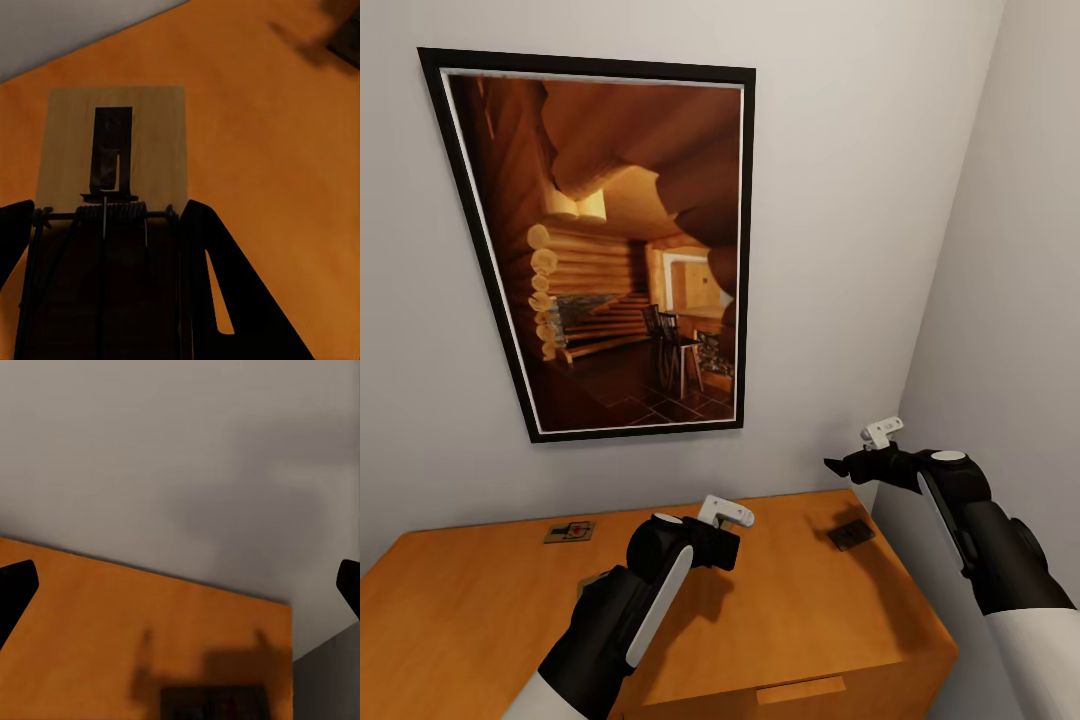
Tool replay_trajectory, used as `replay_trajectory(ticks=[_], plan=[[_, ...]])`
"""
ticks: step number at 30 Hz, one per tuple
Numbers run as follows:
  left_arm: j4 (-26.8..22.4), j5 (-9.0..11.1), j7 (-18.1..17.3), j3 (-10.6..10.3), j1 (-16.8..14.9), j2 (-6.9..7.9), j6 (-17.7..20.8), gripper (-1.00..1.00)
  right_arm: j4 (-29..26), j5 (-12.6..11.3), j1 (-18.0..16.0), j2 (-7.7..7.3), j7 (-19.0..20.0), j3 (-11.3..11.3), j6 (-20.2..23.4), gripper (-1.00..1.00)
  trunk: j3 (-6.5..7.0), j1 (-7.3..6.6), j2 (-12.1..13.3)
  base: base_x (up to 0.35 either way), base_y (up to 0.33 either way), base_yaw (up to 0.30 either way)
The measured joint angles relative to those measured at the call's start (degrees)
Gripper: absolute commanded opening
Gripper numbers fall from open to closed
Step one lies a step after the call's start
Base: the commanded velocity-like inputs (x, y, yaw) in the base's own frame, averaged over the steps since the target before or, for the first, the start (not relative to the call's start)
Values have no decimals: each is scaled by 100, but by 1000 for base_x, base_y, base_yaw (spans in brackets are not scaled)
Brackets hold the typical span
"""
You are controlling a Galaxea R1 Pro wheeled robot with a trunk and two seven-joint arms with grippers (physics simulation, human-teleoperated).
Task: Take the four mousetraps from the cabinet in the bathroom and place them on the bathroom floor. Make sure all four end up on the same floor surface, and ensure that at least two of them are either under or directly next to the same bathroom sink.
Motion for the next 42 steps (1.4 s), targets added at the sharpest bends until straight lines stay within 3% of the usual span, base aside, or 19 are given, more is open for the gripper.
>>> replay_trajectory(ticks=[42], plan=[[4, 0, 0, 0, 0, 0, 0, -100, 120, 9, 0, 0, 7, 8, 9, 100, 0, 0, 0, 0, 0, 0]])
